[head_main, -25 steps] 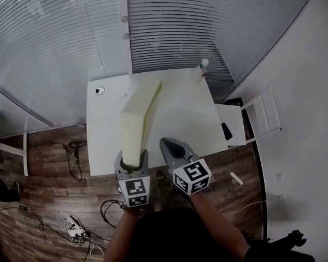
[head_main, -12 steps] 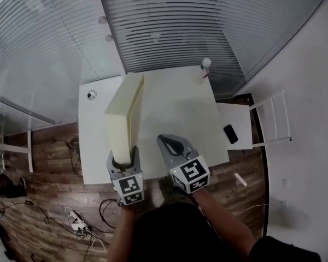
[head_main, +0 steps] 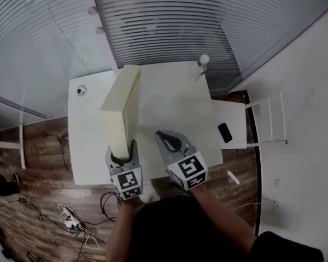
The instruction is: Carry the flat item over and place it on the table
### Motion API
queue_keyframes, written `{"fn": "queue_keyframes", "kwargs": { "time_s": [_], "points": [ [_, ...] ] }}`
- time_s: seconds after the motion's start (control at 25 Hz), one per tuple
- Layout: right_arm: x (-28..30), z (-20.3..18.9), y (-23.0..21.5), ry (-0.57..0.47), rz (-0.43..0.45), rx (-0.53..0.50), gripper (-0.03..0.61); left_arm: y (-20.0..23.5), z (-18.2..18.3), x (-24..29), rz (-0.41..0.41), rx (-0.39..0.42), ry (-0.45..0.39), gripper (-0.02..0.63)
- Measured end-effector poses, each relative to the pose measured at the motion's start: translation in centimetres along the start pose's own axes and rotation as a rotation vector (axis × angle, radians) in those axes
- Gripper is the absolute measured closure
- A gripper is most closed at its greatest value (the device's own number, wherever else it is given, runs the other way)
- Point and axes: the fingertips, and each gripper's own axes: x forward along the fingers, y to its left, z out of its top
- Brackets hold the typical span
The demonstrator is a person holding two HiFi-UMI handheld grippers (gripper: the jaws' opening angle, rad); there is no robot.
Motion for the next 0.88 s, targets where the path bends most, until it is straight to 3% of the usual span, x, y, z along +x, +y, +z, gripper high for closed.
{"fn": "queue_keyframes", "kwargs": {
  "time_s": [0.32, 0.88],
  "points": [
    [1.0, -0.6, 0.1, 0.002, -0.012, 0.007, 0.580, -1.1, -0.1, 1.1, -0.048, 0.028, -0.031, 0.337],
    [0.3, -1.2, 0.8, -0.014, -0.060, 0.024, 0.580, -1.5, -3.4, 0.7, -0.116, 0.006, 0.075, 0.342]
  ]
}}
